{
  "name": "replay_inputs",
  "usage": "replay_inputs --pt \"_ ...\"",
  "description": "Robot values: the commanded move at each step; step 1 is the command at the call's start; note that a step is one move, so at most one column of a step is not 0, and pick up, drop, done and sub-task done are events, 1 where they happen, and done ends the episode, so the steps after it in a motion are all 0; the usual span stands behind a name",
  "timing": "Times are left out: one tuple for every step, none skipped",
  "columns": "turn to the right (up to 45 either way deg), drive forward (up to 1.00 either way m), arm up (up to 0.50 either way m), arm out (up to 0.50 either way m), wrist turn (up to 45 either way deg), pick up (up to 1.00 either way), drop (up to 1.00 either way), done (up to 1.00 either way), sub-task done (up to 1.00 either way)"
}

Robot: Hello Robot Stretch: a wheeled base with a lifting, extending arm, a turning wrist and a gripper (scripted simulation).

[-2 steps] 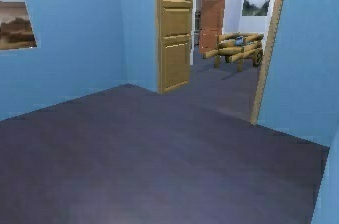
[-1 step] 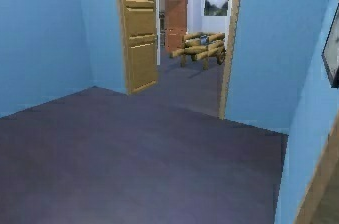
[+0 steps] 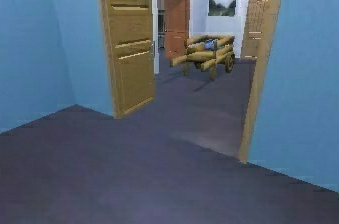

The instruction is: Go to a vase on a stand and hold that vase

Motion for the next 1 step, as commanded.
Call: replay_inputs --pt "0.0 1.00 0.00 0.00 0.0 0.00 0.00 0.00 0.00"
